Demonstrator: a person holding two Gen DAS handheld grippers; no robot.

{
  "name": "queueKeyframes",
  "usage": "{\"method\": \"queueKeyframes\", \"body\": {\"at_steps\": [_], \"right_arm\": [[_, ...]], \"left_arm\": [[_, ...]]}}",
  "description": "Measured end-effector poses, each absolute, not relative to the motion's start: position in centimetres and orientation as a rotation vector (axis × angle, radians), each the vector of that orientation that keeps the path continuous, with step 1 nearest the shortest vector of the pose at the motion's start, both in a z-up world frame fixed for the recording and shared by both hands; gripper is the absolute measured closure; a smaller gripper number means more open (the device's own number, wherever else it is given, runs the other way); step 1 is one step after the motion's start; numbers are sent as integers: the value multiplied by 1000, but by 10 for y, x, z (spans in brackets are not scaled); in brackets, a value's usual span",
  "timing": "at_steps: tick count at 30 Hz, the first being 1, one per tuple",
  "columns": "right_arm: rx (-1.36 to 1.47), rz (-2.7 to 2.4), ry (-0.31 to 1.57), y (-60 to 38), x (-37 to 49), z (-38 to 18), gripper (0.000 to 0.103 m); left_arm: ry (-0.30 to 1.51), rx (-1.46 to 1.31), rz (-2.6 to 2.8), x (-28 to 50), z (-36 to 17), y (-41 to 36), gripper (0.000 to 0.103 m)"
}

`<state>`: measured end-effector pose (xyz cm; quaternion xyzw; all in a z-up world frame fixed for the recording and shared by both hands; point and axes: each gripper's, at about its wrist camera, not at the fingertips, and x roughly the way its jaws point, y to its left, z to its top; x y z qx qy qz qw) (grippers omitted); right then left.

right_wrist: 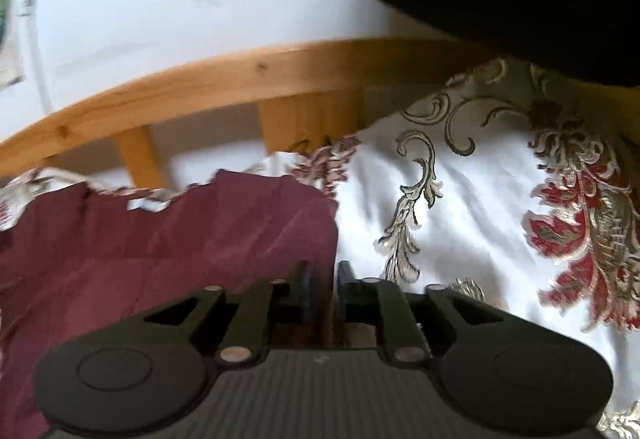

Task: Fold small clothes
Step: 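Fold the held sleeve across the shirt back and open the right gripper, then grasp the other sleeve with the left gripper and lift it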

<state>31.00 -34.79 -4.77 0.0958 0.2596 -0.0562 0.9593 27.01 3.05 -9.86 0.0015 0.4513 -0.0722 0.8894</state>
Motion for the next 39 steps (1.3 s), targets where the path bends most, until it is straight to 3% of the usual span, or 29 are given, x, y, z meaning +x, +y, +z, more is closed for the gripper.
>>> {"method": "queueKeyframes", "body": {"at_steps": [2,5,8,13,16,17,18,22,26,30,39], "right_arm": [[235,-53,534,-352,290,-53,45],[243,4,579,-348,275,-71,46],[242,2,619,-344,279,-91,93],[245,-64,628,-331,275,-89,92],[255,-57,605,-320,254,-80,69],[262,-39,584,-315,243,-77,53],[262,-15,562,-308,229,-74,44],[226,73,557,-275,186,-69,34],[220,148,528,-248,155,-62,13],[303,146,471,-232,124,-62,1],[256,144,454,-219,105,-75,0]], "left_arm": [[946,-18,-150,271,-98,33,1],[954,-41,-143,270,-97,36,1],[962,-60,-141,267,-96,39,1],[935,-121,-127,259,-86,51,1],[880,-163,-129,254,-74,56,1],[846,-174,-127,251,-68,57,1],[817,-179,-121,249,-63,57,1],[721,-198,-84,240,-38,65,1],[667,-270,-24,225,-14,94,1],[612,-486,26,208,2,143,1],[498,-650,434,175,21,223,1]]}}
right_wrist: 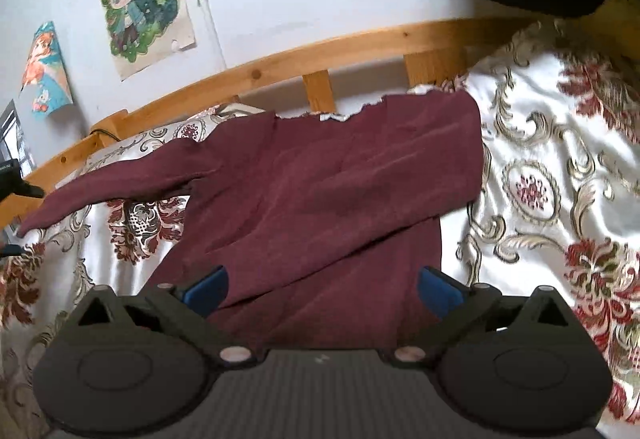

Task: Fold small clothes
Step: 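Grasp the other sleeve with the left gripper and lift it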

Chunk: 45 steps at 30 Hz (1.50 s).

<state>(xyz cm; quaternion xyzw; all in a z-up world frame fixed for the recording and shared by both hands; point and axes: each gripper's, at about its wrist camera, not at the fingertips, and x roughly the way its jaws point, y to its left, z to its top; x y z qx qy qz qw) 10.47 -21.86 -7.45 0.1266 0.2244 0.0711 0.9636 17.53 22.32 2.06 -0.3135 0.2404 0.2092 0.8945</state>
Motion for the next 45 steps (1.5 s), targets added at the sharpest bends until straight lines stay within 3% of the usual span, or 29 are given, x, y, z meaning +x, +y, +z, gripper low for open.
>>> {"method": "queueKeyframes", "body": {"at_steps": [3,10,13,23,32,35,39,42,44,45], "right_arm": [[232,154,432,-215,104,-77,0],[253,152,437,-219,110,-82,0],[260,126,439,-222,113,-85,0],[251,114,461,-216,129,-102,0],[185,164,421,-212,110,-92,0],[126,141,397,-206,111,-89,0],[165,144,429,-204,117,-94,0],[139,137,421,-203,114,-96,0],[139,136,415,-204,114,-96,0],[141,135,413,-203,114,-96,0]], "left_arm": [[470,-765,467,177,14,245,1],[567,-593,486,244,10,239,28],[566,-570,530,255,6,249,28],[348,-899,558,219,-11,272,25],[200,-976,638,212,-25,271,36],[193,-977,619,211,-26,272,33],[158,-1003,585,212,-30,275,21],[136,-1022,585,212,-32,276,21],[125,-1021,596,211,-32,275,27],[122,-1023,611,209,-32,274,39]]}}
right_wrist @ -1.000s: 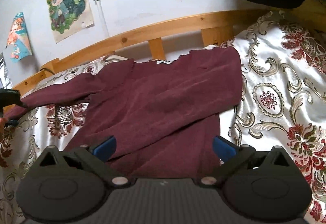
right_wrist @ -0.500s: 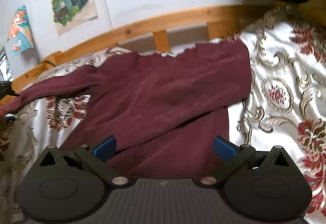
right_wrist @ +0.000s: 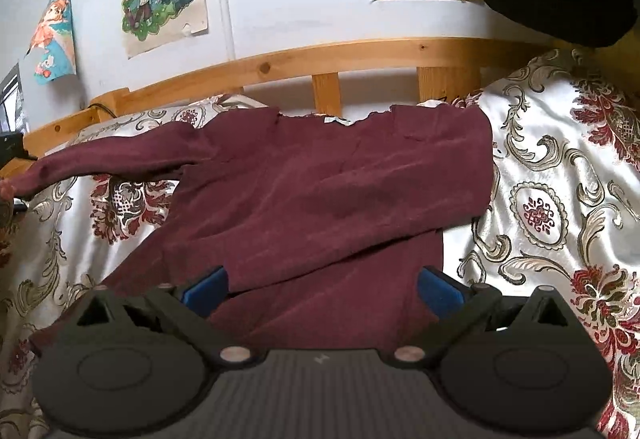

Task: Fold small clothes
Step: 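Grasp the other sleeve with the left gripper and lift it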

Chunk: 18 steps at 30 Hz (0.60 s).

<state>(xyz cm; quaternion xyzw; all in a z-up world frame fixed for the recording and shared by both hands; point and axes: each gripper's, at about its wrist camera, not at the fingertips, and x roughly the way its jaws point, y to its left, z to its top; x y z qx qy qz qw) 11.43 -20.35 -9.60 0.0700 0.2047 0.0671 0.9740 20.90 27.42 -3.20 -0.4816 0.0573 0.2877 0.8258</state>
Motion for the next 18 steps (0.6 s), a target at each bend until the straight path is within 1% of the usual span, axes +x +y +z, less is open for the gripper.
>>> {"method": "queueKeyframes", "body": {"at_steps": [1,2,3,5,7,18], "right_arm": [[139,136,412,-203,114,-96,0],[135,138,411,-203,114,-96,0],[132,140,409,-202,114,-95,0],[129,146,405,-201,113,-95,0],[127,148,404,-201,113,-95,0],[113,166,374,-196,110,-87,0]], "left_arm": [[115,-1030,631,206,-33,274,67],[110,-1036,651,203,-34,276,84],[114,-1043,665,202,-36,278,96],[97,-1085,656,199,-41,284,98],[84,-1068,651,199,-38,281,99],[-41,-757,428,209,14,257,100]]}}
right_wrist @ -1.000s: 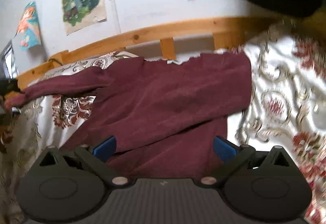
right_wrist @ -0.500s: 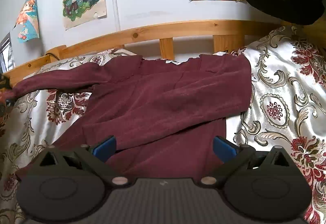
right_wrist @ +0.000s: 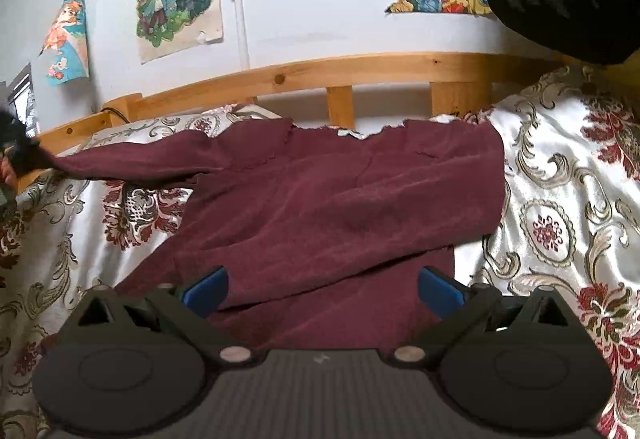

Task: Fold small clothes

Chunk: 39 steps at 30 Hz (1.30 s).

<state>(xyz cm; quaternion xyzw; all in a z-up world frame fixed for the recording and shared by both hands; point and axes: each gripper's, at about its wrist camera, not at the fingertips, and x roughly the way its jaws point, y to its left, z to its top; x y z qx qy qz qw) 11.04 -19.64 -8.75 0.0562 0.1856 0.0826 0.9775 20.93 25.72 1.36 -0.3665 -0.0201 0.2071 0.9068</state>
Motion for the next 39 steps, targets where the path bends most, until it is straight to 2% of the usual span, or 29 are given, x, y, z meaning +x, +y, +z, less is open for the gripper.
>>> {"method": "queueKeyframes", "body": {"at_steps": [13,19,24,28,36,39], "right_arm": [[212,118,381,-215,119,-68,0],[287,11,358,-249,116,-56,0],[292,-80,312,-283,111,-43,0],[266,-145,294,-312,109,-35,0],[305,-191,299,-348,104,-36,0],[308,-162,311,-347,107,-38,0]], "left_arm": [[-22,-294,-75,246,88,138,99],[49,-106,-393,256,95,56,99],[162,-3,-624,256,71,-15,99],[299,51,-727,251,27,-61,99],[491,69,-779,241,-37,-98,98],[554,64,-780,238,-53,-98,92]]}}
